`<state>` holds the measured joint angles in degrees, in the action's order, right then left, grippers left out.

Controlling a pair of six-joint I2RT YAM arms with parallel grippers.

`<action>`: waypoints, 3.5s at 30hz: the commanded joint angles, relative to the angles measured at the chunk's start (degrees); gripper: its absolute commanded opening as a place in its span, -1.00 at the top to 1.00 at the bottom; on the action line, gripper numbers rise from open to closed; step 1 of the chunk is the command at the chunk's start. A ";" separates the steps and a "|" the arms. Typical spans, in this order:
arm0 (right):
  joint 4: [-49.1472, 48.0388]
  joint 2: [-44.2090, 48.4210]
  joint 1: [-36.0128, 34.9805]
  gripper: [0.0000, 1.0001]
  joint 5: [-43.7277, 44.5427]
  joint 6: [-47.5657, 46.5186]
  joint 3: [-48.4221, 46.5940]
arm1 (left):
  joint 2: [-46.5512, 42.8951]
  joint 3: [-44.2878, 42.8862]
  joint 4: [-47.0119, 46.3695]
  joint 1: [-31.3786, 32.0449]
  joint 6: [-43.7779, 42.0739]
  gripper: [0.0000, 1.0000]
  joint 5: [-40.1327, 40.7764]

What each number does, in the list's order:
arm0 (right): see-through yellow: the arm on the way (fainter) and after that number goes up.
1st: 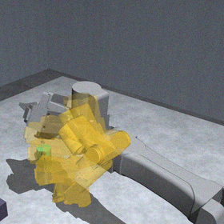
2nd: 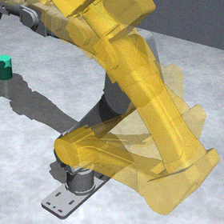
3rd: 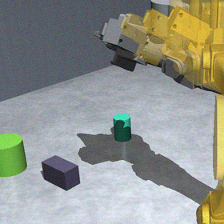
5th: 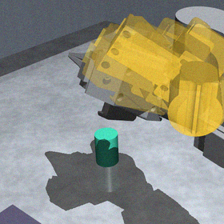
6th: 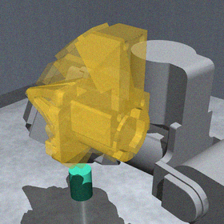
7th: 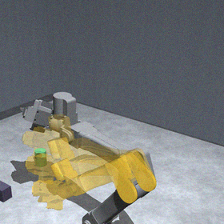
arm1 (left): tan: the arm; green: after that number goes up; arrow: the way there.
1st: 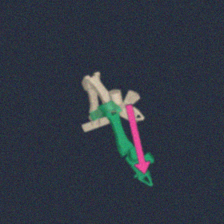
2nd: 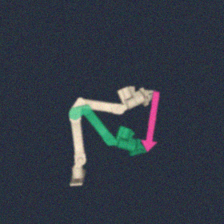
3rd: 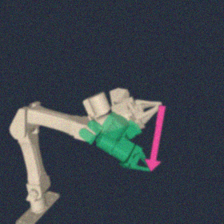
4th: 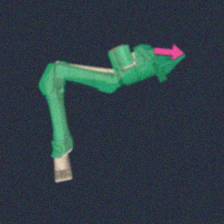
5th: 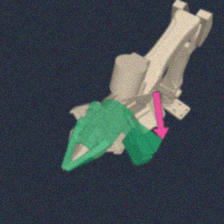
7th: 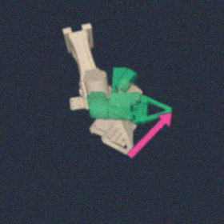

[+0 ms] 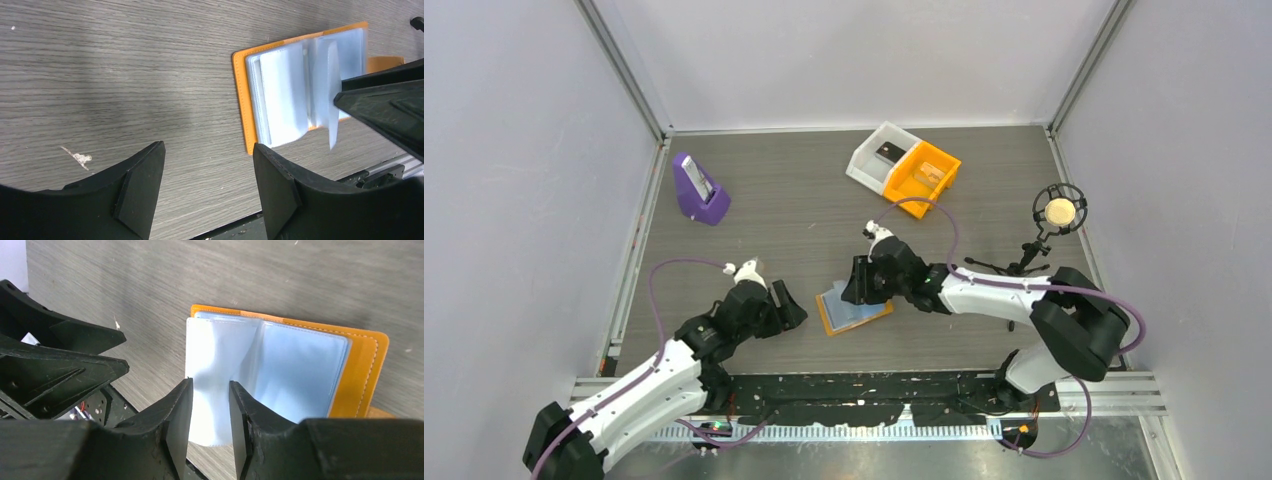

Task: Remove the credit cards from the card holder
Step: Remove the credit card from the card holder.

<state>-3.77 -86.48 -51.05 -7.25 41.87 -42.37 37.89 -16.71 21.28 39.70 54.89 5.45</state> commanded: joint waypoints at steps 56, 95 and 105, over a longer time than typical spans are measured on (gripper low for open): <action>11.15 -5.16 -6.61 -0.32 11.75 -11.91 -10.77 | -3.00 -5.05 6.62 0.13 -2.16 -0.43 4.50; 17.71 -12.80 -12.00 -0.47 21.39 -11.28 -16.72 | -4.71 -4.79 6.89 0.11 -1.81 -0.49 2.70; 19.24 -14.50 -13.30 -0.21 24.59 -10.65 -18.02 | -7.20 -4.10 8.78 0.11 -1.96 -0.50 3.34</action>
<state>14.57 -100.60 -63.66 15.00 30.30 -58.98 31.77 -20.40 30.33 39.68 53.49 8.34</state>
